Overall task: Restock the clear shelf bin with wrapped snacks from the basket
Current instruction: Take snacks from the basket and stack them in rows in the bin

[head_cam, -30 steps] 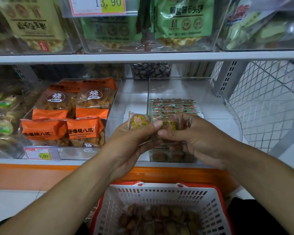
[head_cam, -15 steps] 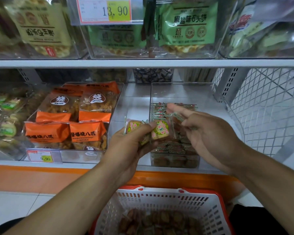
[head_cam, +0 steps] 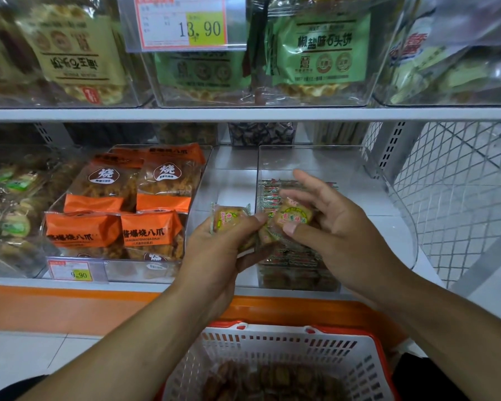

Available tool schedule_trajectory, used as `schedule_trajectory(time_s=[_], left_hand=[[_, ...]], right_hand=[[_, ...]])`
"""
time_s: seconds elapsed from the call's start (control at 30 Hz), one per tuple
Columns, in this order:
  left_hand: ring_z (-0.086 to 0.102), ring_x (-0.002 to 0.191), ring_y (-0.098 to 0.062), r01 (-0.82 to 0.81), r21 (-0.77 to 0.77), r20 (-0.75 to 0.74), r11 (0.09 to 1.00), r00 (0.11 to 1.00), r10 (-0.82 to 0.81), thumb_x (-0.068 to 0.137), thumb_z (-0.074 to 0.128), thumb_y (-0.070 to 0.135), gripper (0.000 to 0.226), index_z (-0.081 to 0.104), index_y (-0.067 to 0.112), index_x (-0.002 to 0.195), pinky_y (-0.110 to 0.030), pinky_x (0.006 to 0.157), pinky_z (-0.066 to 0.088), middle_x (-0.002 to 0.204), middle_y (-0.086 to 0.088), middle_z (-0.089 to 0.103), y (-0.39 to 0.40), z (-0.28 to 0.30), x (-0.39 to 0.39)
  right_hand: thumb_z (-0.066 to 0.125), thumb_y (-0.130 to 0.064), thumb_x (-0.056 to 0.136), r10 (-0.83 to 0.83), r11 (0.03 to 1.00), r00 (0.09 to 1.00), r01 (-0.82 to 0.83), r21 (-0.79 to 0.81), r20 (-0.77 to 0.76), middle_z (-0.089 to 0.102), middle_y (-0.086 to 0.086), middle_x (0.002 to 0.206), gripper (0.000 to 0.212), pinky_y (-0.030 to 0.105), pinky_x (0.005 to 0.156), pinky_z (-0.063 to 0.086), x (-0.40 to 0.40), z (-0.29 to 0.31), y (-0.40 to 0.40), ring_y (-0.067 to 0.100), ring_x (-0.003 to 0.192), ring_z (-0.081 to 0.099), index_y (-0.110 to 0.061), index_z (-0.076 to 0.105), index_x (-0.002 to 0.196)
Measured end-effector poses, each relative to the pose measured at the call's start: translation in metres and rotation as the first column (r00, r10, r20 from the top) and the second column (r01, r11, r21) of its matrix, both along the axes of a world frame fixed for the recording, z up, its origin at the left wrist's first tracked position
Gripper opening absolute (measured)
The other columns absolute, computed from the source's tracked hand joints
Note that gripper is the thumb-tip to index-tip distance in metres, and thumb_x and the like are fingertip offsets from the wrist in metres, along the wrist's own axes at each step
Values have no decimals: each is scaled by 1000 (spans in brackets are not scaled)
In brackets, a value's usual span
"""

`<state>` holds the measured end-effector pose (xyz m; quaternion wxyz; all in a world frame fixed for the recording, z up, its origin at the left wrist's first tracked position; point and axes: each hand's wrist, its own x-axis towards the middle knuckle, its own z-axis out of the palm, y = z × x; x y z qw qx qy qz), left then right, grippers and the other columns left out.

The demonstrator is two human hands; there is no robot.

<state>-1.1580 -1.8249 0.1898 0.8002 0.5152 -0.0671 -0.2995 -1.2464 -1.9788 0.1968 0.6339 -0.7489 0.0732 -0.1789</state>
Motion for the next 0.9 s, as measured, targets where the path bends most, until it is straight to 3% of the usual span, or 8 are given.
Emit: schedule_trajectory(time_s=[0.13, 0.27, 0.37, 0.47, 0.57, 0.7, 0.77, 0.9], left_hand=[[76, 95, -29, -21, -28, 35, 999, 999, 22, 71, 80, 17, 57, 60, -5, 119, -36, 76, 63, 106, -21, 76, -1, 0, 0], [77, 94, -28, -16, -16, 67, 1000, 998, 17, 73, 80, 20, 45, 64, 2, 111, -35, 76, 62, 103, -18, 77, 0, 0, 2], [76, 95, -25, -14, 7, 99, 1000, 995, 13, 75, 81, 29, 52, 64, 2, 116, -34, 77, 62, 103, -15, 77, 1, -1, 2], [75, 102, -25, 17, -42, 123, 999, 992, -12, 79, 78, 28, 56, 60, -3, 122, -34, 81, 61, 108, -14, 77, 1, -1, 3], [74, 105, -28, 17, -94, 132, 995, 991, -4, 72, 82, 15, 53, 62, -1, 118, -32, 85, 60, 110, -17, 76, 0, -5, 3], [75, 100, -26, 3, -101, 91, 995, 996, 6, 72, 80, 9, 47, 65, 0, 116, -28, 82, 60, 109, -17, 76, -1, -9, 4], [76, 97, -22, 4, -79, 74, 997, 997, 2, 73, 80, 13, 39, 70, 8, 110, -27, 80, 61, 107, -13, 77, -1, -8, 6], [76, 97, -19, 69, 14, 99, 998, 993, -70, 72, 81, 23, 50, 67, 9, 118, -25, 76, 60, 109, -7, 78, 0, -4, 10]], right_hand=[[84, -23, 73, -111, 991, 992, 115, 65, -53, 71, -9, 121, 65, 29, 90, 57, 1, 0, -2, 9, 111, 68, -33, 60, 133], [82, -16, 64, 47, 906, 988, 20, 423, -147, 72, 6, 119, 53, 36, 83, 60, 3, 0, -2, 22, 104, 73, -27, 71, 114], [79, -5, 69, 164, 816, 966, -21, 577, -198, 71, 15, 120, 57, 39, 80, 61, 2, 1, -4, 30, 103, 73, -17, 66, 123], [74, -7, 78, 231, 738, 951, -34, 674, -205, 70, 18, 124, 52, 38, 84, 61, 2, 5, -6, 31, 113, 69, -8, 62, 129], [72, -16, 81, 217, 756, 949, -16, 655, -228, 69, 15, 127, 45, 36, 94, 58, 2, 5, -9, 30, 122, 63, -8, 67, 126], [73, -22, 82, 244, 801, 934, -42, 597, -261, 70, 13, 126, 42, 44, 103, 52, 0, 5, -11, 31, 122, 63, -13, 70, 123], [73, -24, 81, 231, 872, 929, -66, 486, -288, 74, 8, 118, 41, 42, 101, 54, 0, 5, -12, 24, 115, 68, -14, 71, 121], [77, -21, 73, 198, 956, 934, -117, 267, -299, 75, 3, 116, 58, 37, 103, 51, -2, 9, -19, 17, 113, 69, -17, 65, 129]])
